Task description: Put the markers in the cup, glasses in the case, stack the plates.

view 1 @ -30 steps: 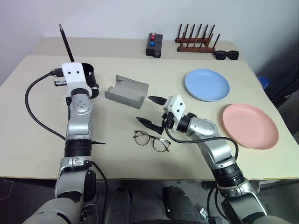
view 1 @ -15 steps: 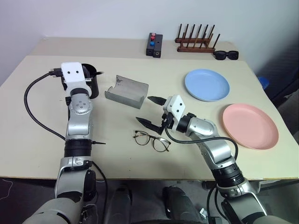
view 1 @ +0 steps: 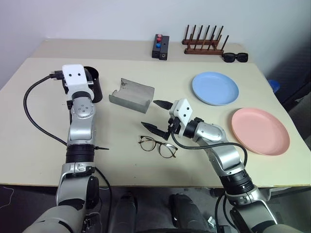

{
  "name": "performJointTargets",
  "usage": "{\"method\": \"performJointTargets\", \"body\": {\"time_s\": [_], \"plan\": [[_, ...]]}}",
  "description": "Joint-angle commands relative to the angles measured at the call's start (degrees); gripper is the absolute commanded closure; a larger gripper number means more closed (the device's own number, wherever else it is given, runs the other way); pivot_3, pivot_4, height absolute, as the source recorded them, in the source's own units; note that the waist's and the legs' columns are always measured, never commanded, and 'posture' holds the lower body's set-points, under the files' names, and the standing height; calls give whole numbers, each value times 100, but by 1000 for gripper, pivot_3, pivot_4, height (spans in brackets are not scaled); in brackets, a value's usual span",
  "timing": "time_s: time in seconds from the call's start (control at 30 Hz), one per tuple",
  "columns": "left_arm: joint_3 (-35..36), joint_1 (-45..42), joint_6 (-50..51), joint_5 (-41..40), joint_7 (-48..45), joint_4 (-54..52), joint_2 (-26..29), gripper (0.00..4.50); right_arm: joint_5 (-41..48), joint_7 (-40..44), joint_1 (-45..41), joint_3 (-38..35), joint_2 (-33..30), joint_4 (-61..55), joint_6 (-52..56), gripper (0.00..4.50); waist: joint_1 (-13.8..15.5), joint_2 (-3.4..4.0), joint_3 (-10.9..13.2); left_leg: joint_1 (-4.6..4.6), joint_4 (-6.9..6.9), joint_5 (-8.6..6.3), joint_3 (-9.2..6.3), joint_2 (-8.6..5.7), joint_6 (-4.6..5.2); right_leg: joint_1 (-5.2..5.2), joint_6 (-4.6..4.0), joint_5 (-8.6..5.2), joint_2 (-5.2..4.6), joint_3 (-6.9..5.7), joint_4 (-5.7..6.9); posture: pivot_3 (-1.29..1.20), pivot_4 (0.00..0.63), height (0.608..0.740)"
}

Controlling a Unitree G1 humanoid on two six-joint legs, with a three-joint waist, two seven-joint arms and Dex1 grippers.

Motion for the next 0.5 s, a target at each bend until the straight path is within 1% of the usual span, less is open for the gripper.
{"method": "performJointTargets", "body": {"time_s": [0.03,0.4,0.47,0.5], "plan": [[174,-202,-43,-11,125,14,114,1346,25,1,-28,-20,12,-147,-66,0,0,0,0,0,0,0,0,0,0,0,0,0,0,0,0,0,150,740],[385,-505,-343,-229,65,62,266,1346,28,-4,-54,-57,2,-135,-87,0,5,0,0,-1,0,0,0,0,0,0,0,0,0,0,-1,0,150,740],[405,-561,-490,-420,-250,-110,371,1346,31,36,-48,-102,-84,-169,-82,0,2,0,0,-1,0,0,0,0,0,0,0,0,0,0,0,0,150,740],[403,-582,-546,-611,-593,-222,452,1346,44,64,-49,-153,-155,-185,-67,0,0,0,0,-1,-1,0,0,0,0,-1,0,0,0,0,0,0,150,740]]}}
